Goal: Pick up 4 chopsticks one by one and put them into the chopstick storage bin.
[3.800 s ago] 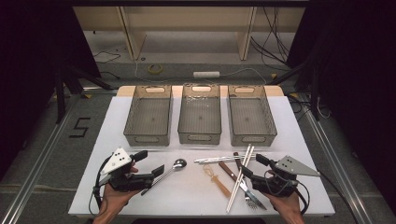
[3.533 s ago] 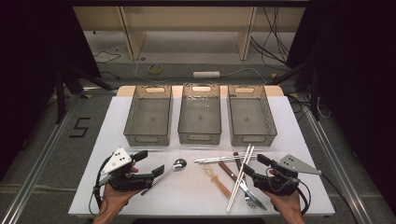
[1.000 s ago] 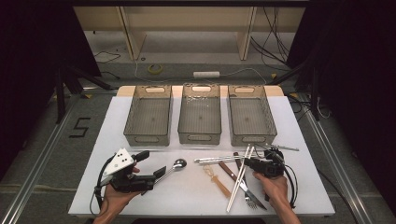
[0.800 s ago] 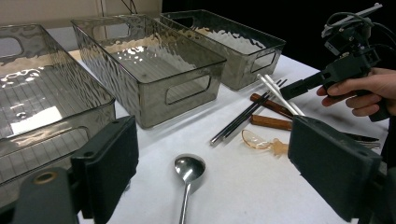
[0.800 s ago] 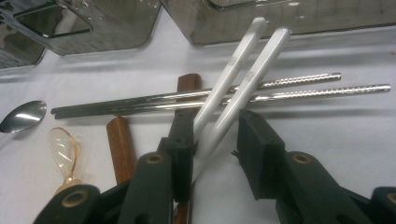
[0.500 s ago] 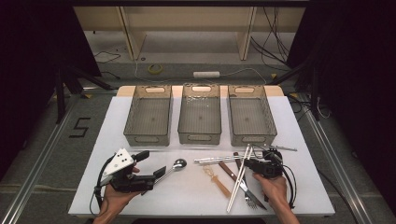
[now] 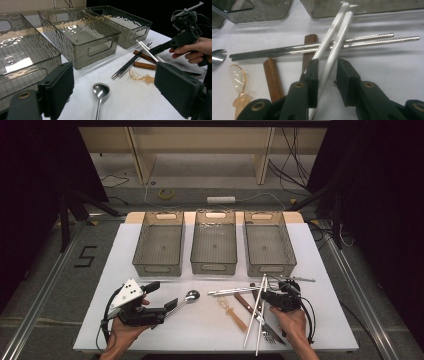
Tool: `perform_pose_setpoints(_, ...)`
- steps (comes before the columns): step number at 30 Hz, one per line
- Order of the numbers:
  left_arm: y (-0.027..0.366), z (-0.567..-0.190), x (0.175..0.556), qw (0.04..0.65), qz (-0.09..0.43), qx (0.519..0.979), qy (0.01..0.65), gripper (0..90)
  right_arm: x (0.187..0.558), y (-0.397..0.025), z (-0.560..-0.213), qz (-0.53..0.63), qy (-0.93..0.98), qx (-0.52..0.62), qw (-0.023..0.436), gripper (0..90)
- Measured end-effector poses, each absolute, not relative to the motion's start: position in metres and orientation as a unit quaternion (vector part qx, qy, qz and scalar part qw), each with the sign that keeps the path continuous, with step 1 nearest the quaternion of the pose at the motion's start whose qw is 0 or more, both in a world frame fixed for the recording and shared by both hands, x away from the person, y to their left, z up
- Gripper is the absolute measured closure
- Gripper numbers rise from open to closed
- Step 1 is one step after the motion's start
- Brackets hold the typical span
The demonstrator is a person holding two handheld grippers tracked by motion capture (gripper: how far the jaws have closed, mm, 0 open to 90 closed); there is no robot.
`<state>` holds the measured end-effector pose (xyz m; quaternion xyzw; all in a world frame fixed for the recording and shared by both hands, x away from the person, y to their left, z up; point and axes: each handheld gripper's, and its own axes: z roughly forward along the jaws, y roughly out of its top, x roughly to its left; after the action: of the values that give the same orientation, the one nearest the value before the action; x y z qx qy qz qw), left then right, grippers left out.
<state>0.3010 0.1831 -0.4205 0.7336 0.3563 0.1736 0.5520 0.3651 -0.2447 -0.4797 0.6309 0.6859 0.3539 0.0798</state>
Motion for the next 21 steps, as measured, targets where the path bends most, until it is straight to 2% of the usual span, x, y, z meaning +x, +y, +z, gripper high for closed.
perform_pose_setpoints(21, 0.1830, -0.4205, 0.3011, 0.552, 0.172, 0.734, 0.356, 15.6, 0.3639, -0.2467, -0.4807, 0.367, 0.658, 0.655, 0.057, 79.3)
